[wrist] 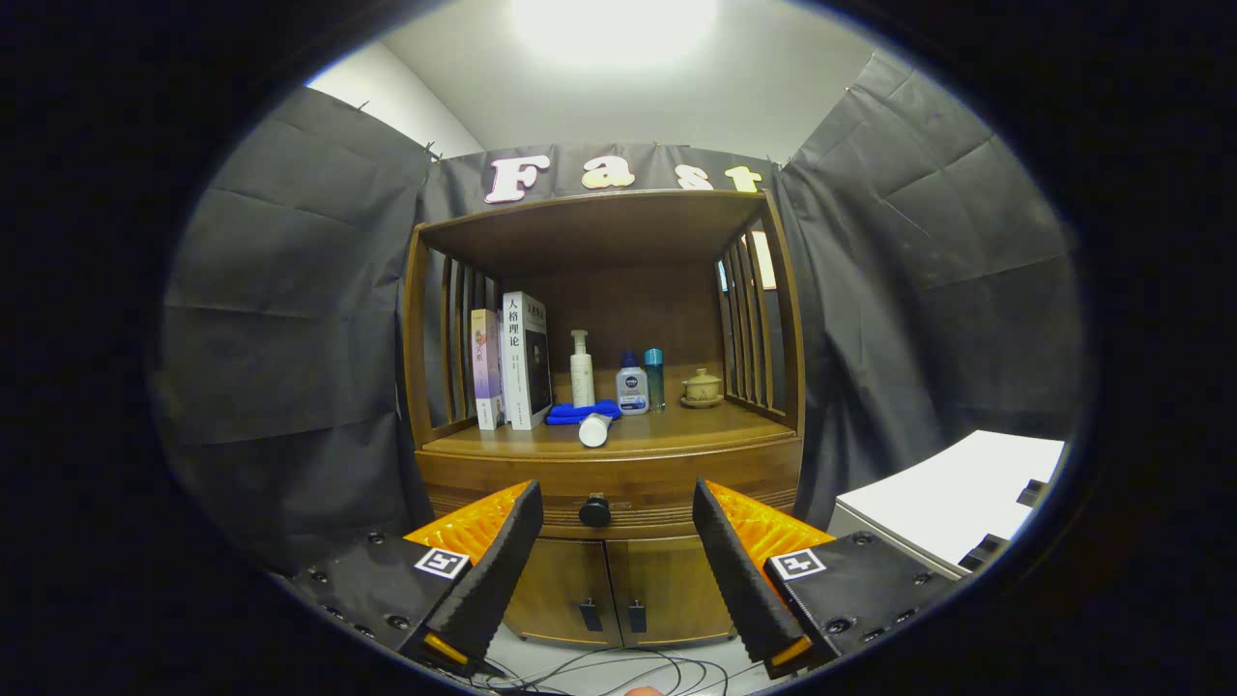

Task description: Pull open the drawer, take out the items inside it, and place them on the countertop above the cabinet.

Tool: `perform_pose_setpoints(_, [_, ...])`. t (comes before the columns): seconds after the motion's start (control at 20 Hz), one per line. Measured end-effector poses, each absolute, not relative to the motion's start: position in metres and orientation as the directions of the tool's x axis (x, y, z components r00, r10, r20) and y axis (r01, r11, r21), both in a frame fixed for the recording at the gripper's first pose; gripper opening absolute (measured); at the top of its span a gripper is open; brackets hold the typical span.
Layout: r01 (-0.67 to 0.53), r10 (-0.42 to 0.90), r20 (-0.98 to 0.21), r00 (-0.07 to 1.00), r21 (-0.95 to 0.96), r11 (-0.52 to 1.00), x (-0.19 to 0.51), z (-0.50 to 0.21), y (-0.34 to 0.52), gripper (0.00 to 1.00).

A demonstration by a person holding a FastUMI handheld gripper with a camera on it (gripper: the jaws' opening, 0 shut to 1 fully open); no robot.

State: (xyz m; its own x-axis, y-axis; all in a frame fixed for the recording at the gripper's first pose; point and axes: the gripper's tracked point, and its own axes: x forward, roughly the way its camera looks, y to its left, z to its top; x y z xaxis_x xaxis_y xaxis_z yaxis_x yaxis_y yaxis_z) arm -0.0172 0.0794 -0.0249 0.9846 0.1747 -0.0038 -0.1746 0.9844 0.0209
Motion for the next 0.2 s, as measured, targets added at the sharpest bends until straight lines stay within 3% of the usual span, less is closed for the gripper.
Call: perform_pose_setpoints(0.2, [-0.186,0.186,0.002,0.983,0.026,0.982,-0.0180,-0.0231,0.0817,0.97])
